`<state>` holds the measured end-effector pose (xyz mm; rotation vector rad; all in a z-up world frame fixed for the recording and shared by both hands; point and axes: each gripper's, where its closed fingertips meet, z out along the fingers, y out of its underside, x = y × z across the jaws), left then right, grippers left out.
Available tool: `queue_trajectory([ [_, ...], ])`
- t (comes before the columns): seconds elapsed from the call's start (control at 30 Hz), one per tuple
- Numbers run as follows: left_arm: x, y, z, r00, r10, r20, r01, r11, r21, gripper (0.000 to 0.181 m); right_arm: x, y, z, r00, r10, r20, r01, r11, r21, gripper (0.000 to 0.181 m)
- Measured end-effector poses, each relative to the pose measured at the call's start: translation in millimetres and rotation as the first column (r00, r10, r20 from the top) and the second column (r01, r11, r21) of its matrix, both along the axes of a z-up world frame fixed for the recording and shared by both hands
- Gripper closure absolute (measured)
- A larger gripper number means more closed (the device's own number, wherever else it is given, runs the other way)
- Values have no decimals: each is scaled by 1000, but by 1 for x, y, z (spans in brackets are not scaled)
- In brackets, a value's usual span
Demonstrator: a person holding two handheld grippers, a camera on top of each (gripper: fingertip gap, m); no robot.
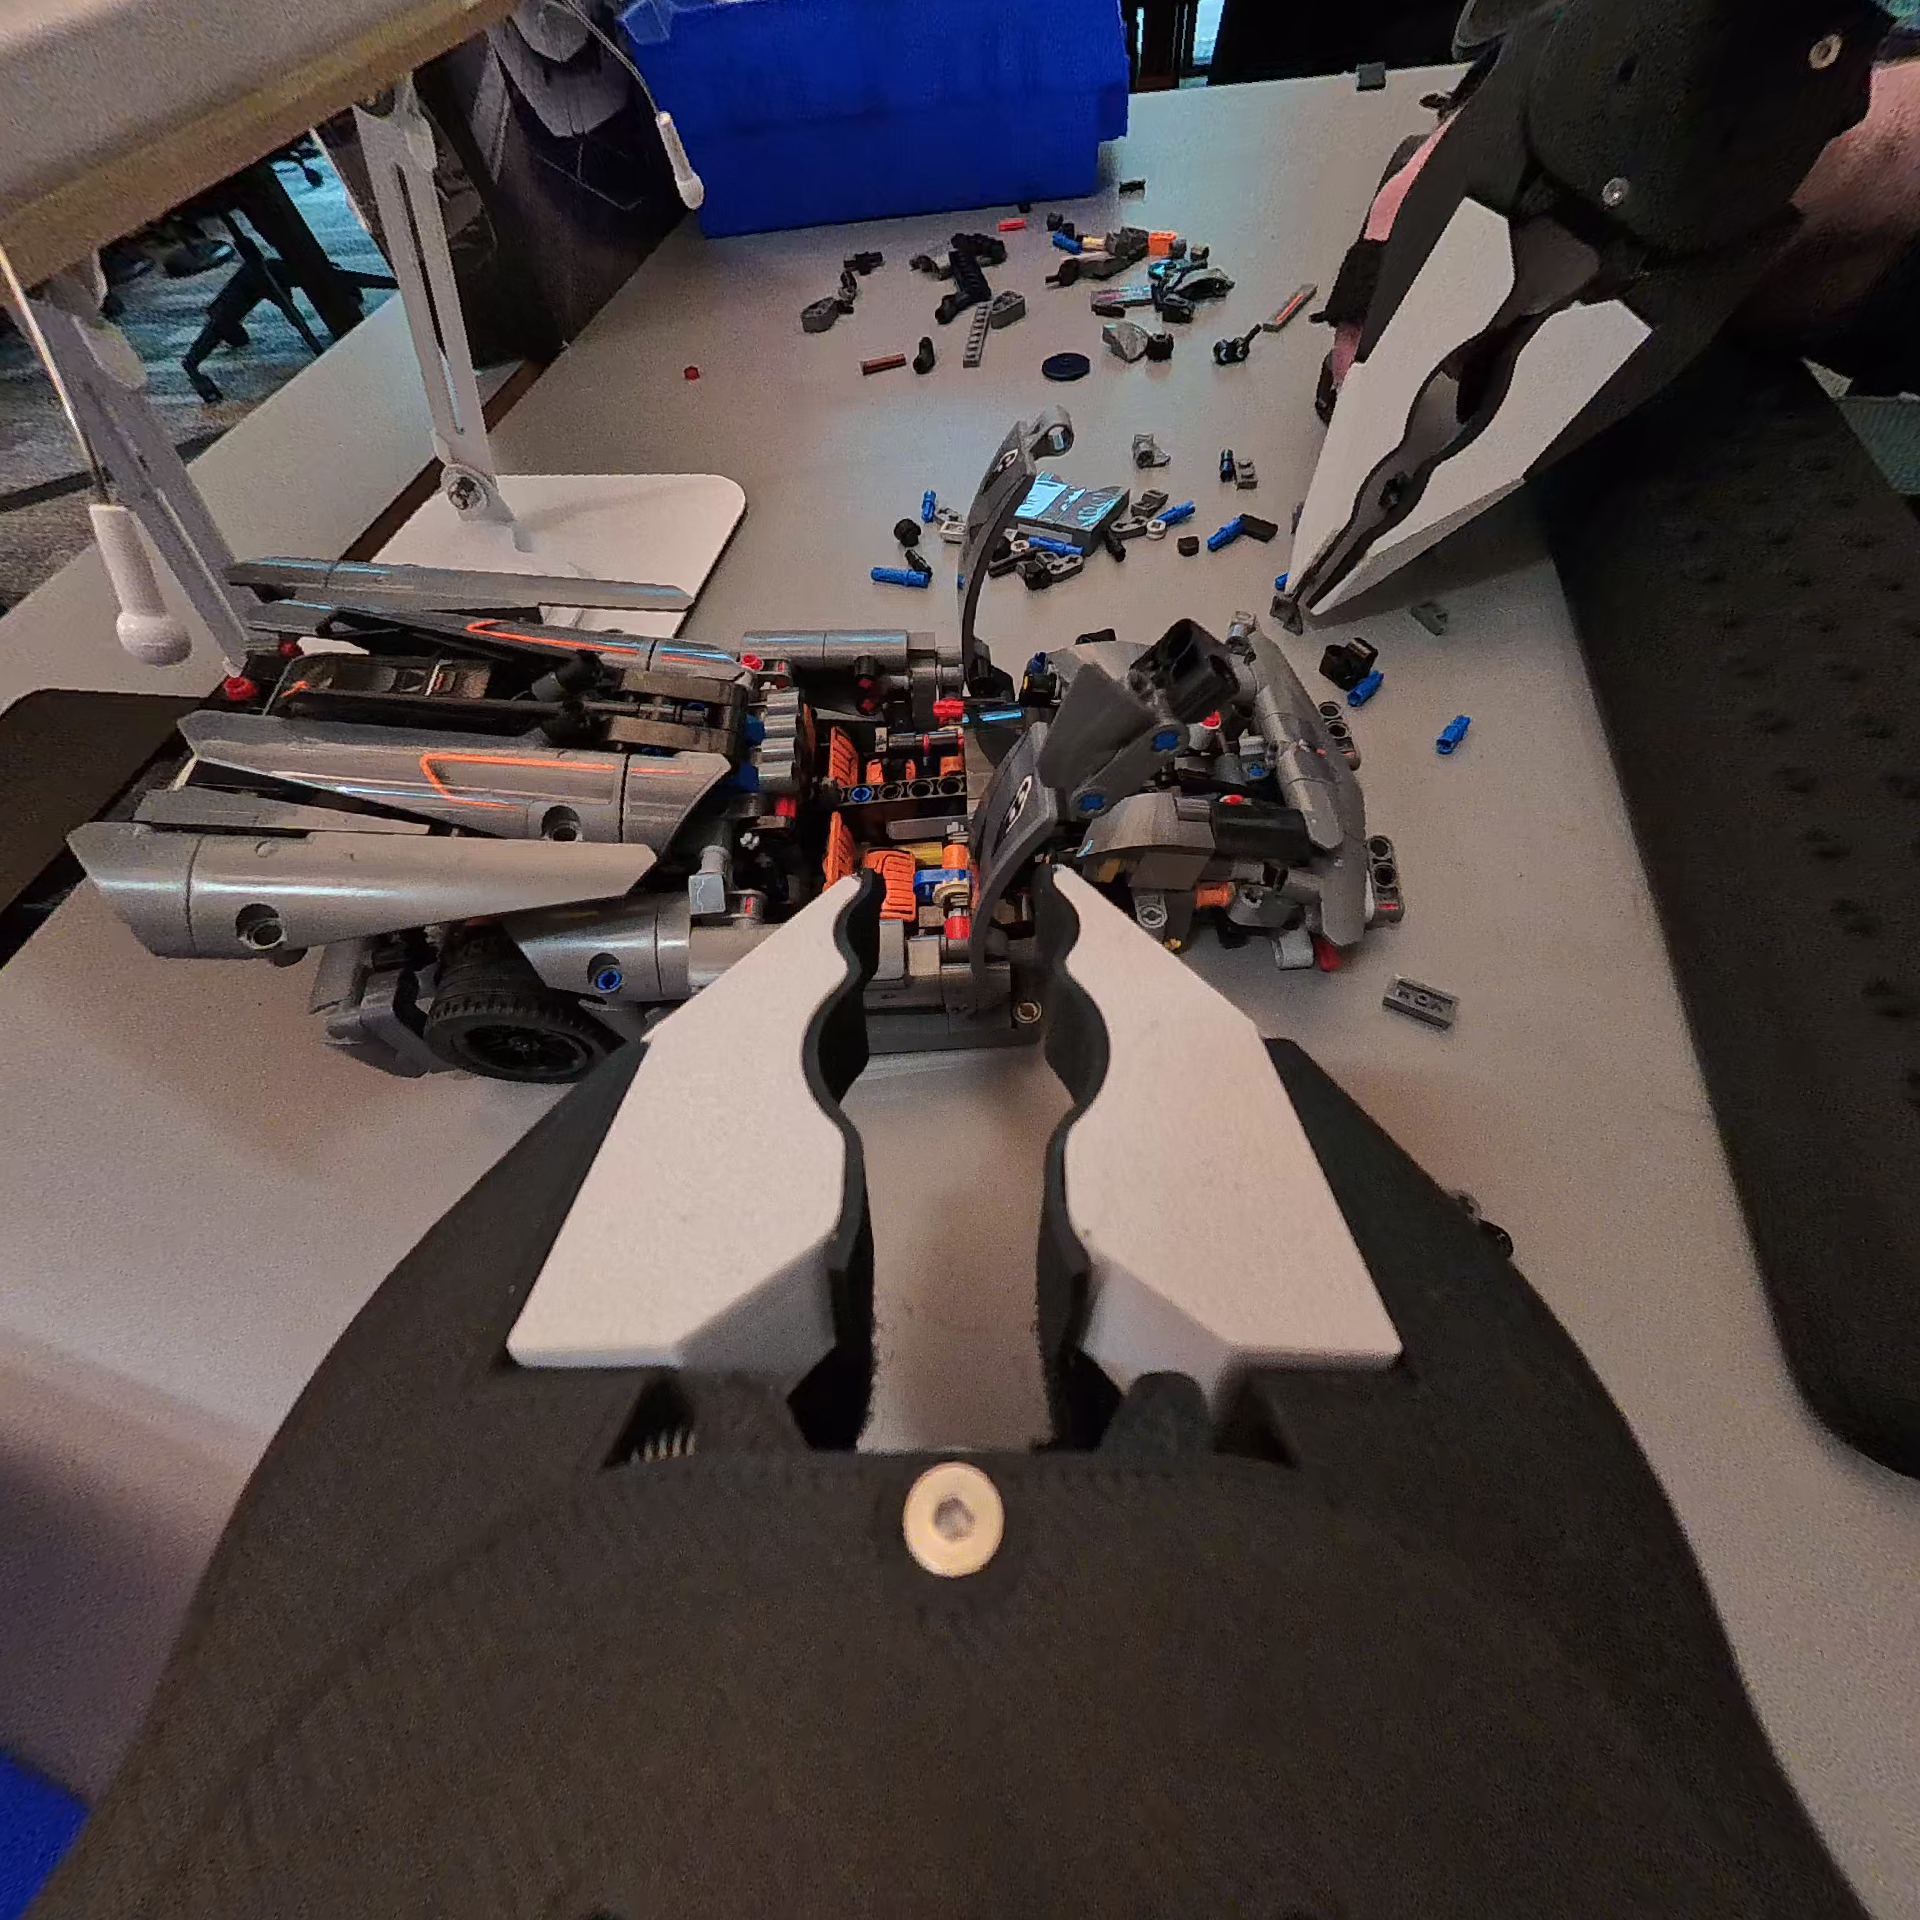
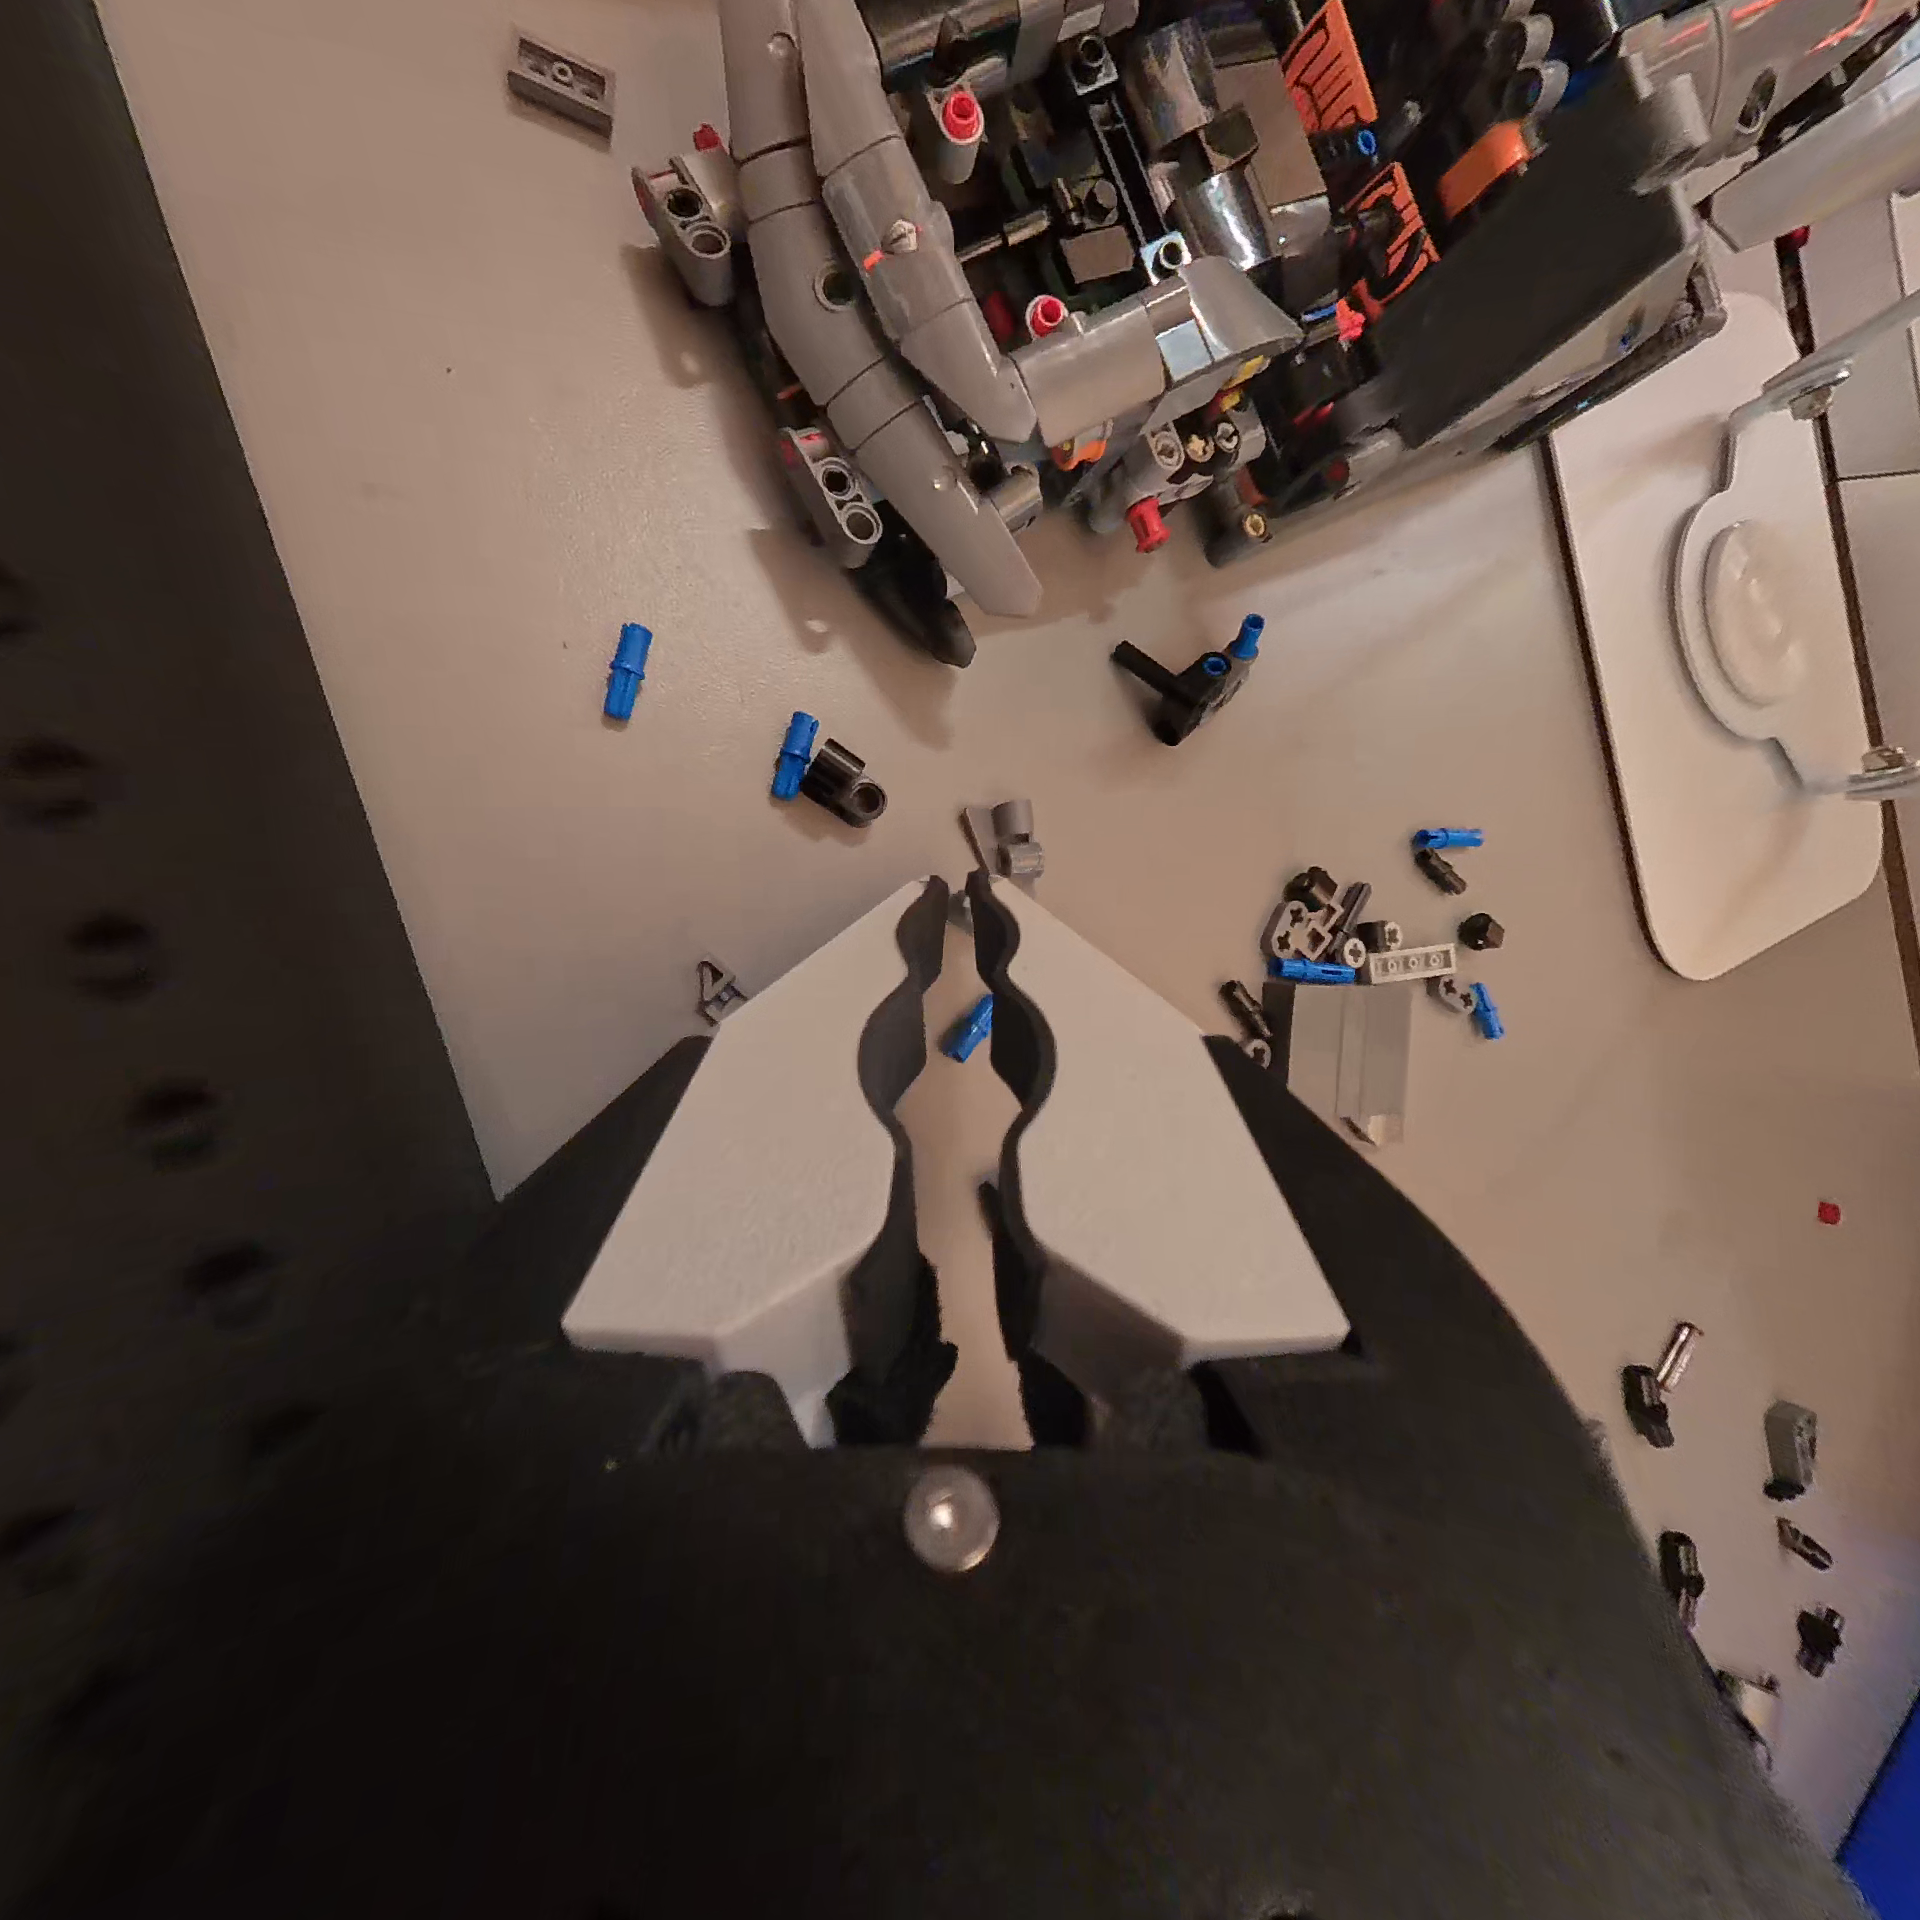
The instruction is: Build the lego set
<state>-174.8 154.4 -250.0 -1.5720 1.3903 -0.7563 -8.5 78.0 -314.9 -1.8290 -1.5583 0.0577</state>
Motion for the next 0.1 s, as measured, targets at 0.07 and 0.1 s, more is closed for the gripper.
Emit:
queue_trajectory([
  [0.07, 0, 0, 0, 1000, 1, 2, -1, 1000, 0, 155, -1, 1, 3, 1000, 3, -11, -3, 1000, 18, 179],
  [0.1, -1, 0, 1, 1000, 2, 4, -2, 1000, -1, 155, -2, 1, 4, 1000, 5, -18, -5, 1000, 24, 180],
])
